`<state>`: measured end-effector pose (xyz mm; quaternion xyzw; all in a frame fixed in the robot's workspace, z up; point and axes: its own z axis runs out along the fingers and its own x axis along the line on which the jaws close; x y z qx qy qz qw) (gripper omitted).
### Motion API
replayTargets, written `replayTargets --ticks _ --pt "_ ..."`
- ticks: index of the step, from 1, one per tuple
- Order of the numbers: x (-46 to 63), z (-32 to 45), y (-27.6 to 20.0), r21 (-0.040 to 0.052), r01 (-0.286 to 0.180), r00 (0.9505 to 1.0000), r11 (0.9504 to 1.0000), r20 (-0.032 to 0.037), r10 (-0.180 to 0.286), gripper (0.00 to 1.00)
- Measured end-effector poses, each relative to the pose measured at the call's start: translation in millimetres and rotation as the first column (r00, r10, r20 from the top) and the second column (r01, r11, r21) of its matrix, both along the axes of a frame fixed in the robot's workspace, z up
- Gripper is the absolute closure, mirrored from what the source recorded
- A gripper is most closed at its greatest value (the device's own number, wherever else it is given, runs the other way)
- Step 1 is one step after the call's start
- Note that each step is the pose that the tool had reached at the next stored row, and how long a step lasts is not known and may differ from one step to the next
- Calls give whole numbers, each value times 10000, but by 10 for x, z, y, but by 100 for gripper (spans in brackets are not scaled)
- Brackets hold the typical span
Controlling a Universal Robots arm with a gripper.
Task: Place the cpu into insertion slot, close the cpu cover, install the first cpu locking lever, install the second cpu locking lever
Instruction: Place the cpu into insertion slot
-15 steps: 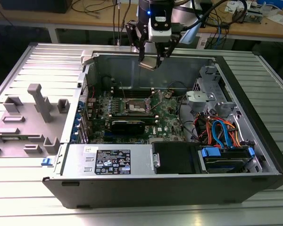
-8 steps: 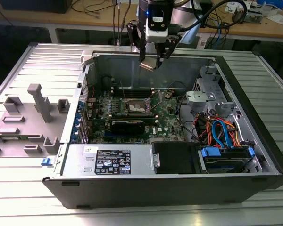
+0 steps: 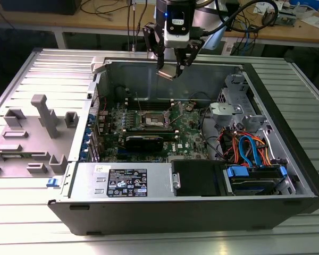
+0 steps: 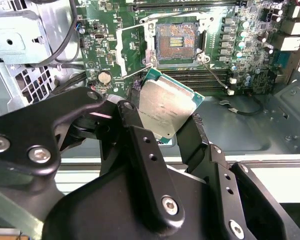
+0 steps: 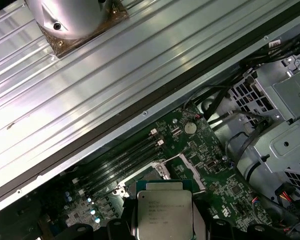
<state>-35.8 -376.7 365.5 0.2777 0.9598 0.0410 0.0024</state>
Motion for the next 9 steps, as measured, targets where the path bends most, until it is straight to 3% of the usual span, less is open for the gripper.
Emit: replayTargets --ticks 6,9 --pt "0 0 0 -1 48 10000 10000 0 -48 46" --pt "0 -4 0 0 580 9983 9983 0 -580 46"
